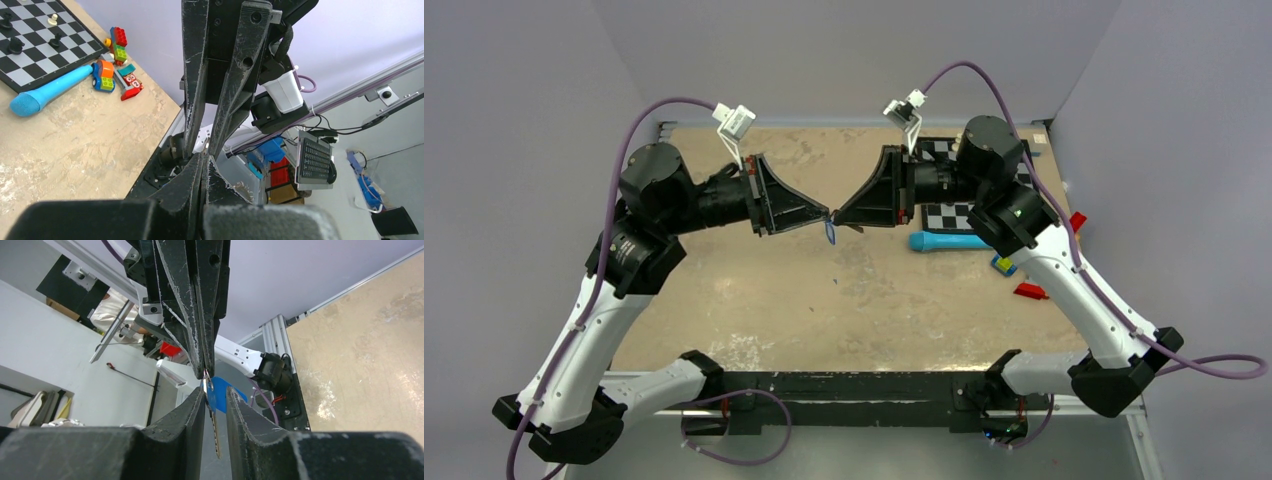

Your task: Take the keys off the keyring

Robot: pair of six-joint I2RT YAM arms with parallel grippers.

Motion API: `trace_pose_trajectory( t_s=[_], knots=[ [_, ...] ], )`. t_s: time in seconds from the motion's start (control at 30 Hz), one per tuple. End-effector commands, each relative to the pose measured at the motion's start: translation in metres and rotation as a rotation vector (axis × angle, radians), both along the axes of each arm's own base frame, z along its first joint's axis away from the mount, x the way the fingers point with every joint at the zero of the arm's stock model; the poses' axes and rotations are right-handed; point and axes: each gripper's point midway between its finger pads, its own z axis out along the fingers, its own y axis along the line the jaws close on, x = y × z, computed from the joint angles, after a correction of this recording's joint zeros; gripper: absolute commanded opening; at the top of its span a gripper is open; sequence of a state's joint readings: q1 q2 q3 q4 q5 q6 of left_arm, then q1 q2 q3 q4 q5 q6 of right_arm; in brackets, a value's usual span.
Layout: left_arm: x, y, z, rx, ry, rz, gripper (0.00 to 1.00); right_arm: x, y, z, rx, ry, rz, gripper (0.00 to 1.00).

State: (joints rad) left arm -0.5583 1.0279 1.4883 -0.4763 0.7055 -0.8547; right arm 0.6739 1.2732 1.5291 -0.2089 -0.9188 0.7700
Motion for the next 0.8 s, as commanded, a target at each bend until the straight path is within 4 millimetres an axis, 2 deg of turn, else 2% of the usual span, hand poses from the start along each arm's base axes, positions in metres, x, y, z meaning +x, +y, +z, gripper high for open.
trace_pose_trajectory(
  t_s=[0.0, 0.6, 0.7, 0.77],
  knots=[
    [-0.0028, 0.0002, 0.0152, -0.040, -0.038, -0.002, 0.00, -0.0110, -0.0057, 0.0131, 0.031, -0.055, 0.032, 0.24],
    [-0.0007, -0.0014, 0.0092, -0.039, -0.018, -0.004, 0.00, -0.0094, -0.0023, 0.0201, 0.040, -0.069, 0.055, 0.22],
    [-0.0002, -0.0016, 0.0090, -0.039, -0.016, -0.002, 0.00, -0.0091, -0.0016, 0.0202, 0.040, -0.067, 0.060, 0.17],
    [-0.0001, -0.0014, 0.0093, -0.040, -0.017, 0.000, 0.00, -0.0095, -0.0012, 0.0189, 0.038, -0.065, 0.063, 0.08]
  ],
)
